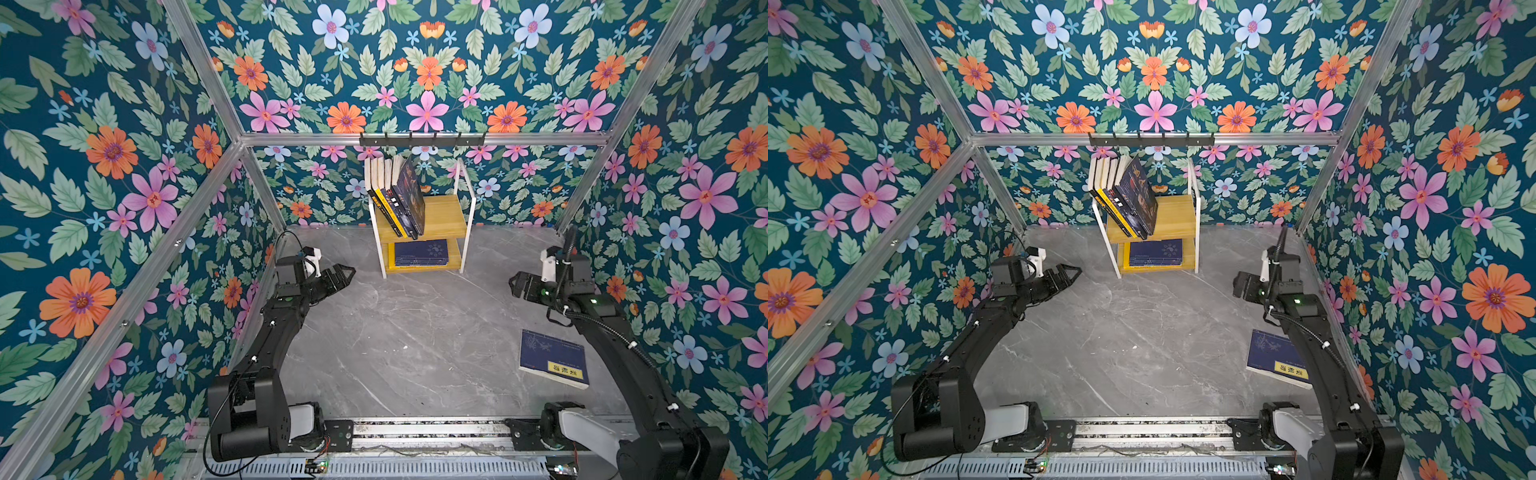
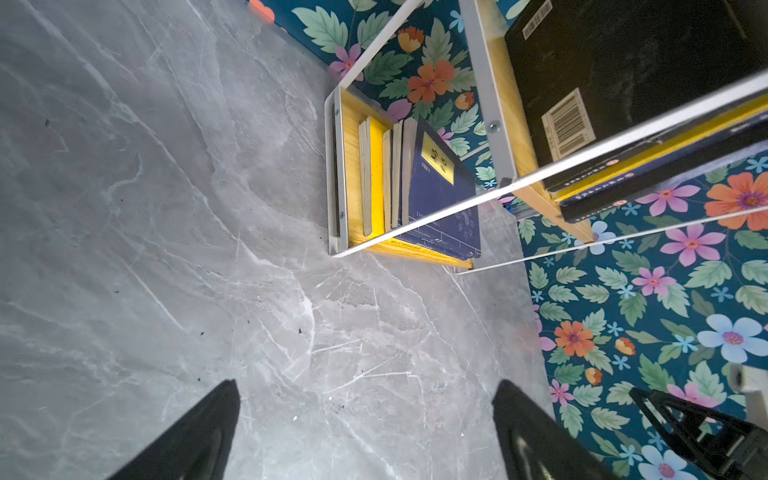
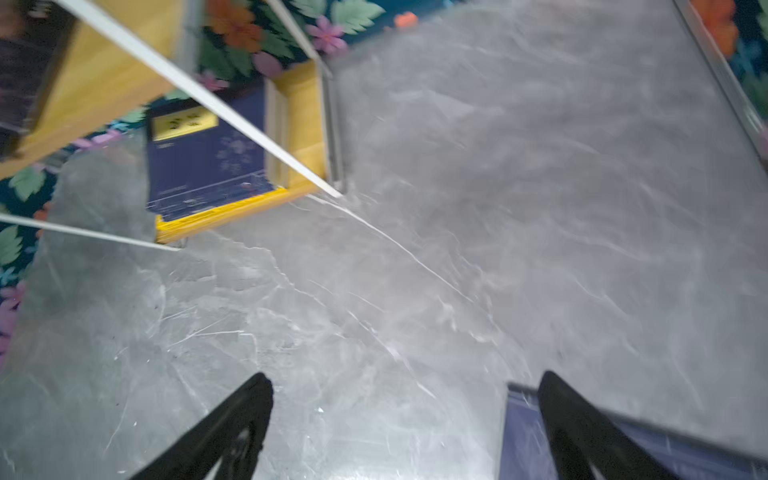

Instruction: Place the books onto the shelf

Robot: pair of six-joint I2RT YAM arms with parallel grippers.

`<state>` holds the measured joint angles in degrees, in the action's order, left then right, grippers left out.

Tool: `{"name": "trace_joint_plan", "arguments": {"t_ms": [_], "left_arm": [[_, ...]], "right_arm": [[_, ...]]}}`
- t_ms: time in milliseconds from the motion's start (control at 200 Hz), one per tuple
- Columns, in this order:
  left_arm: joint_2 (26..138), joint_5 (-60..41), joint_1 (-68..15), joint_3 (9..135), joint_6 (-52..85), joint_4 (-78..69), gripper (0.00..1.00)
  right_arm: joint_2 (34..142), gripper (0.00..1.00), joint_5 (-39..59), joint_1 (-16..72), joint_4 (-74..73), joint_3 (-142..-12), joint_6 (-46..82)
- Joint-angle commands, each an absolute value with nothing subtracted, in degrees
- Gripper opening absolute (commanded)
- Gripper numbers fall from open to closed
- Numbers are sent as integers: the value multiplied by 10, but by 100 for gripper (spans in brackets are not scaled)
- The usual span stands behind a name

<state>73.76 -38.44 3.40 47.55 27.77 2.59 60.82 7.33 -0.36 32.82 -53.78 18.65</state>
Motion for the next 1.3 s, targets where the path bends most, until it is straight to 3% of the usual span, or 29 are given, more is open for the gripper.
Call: {"name": "trace_joint_plan", "arguments": {"t_ms": [0,305,530,810,1290], "left_arm": [[729,-383,42,472,227,16,100],[714,-396,72,469,207,9,100],[709,-399,90,476,205,11,100],[709,-397,102,475,200,10,100],[716,-401,106,476,205,3,100]], "right_arm": [[584,99,85,-43,357,-500,241],[588,99,86,-173,396,-419,279],[618,99,37,-194,388,-405,295],[647,99,66,-270,334,-339,330],[586,99,29,-414,310,-306,350]]}}
